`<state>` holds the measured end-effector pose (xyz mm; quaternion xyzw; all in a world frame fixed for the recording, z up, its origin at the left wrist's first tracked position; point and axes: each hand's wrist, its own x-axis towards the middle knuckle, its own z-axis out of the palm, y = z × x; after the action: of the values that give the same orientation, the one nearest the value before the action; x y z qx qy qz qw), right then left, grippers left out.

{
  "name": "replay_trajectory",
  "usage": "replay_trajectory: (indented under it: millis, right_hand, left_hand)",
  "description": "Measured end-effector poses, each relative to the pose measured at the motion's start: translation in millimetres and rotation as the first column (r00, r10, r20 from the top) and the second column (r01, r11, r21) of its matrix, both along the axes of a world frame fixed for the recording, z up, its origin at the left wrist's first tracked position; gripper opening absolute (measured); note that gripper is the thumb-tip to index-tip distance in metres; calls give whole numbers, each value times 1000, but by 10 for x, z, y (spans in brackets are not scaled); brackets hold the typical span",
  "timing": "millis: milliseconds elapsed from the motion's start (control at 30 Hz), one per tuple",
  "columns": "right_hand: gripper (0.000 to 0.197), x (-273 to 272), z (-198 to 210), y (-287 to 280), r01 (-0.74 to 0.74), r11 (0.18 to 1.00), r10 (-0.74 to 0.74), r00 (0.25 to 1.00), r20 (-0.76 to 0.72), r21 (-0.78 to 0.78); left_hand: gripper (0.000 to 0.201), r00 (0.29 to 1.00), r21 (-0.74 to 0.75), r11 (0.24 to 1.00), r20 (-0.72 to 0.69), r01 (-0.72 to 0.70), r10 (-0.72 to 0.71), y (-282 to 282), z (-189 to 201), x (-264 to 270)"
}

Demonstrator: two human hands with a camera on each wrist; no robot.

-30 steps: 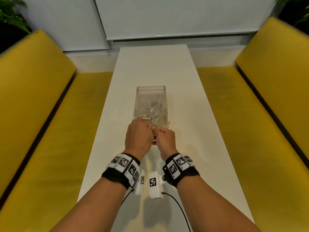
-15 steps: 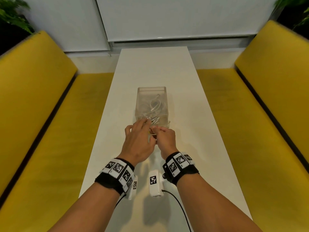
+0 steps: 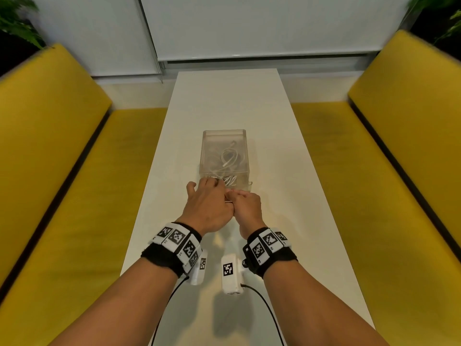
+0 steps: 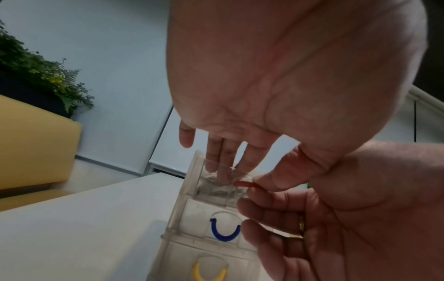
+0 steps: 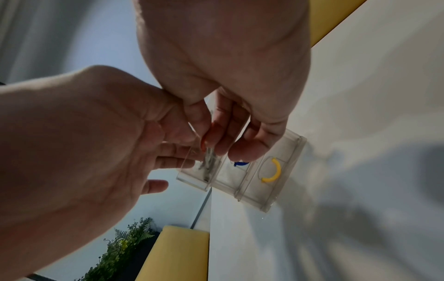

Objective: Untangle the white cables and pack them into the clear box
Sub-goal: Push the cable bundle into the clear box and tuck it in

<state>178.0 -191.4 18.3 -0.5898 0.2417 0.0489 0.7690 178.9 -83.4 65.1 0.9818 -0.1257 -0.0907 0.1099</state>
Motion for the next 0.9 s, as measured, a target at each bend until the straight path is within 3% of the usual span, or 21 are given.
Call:
replay_trajectory:
  millis: [133,300,433,567,700,900]
  right_hand:
    - [14,18,-21,-4,-11,1000,11,1000,-9,-4]
    - [17,29,-33,-4,-31,999,31,999,8,-40]
    - [21,22,3,-19,-37,998,38,999,7,-41]
    - [18,-10,20,-19,-52,998,53,998,15,-41]
    - [16,2,-24,0,-47,998,47,999,10,-42]
    - [16,-6,-40,-1,-56,997,57,998,14,-45]
  left_hand:
    - [37,1000,-90,996,-21,-1,-1,14,7,28]
    - [44,994,-57,998,-110,-26,20,-33,98,130]
    - [38,987,-85,994,-152,-72,59,-87,106,135]
    - [23,994,-232,967,-53,-108,98,-41,128,31]
    - [30,991,-260,963,85,-75,101,5,141,-71]
    - [40,996,-238,969,50,-64,78,29,154,-172]
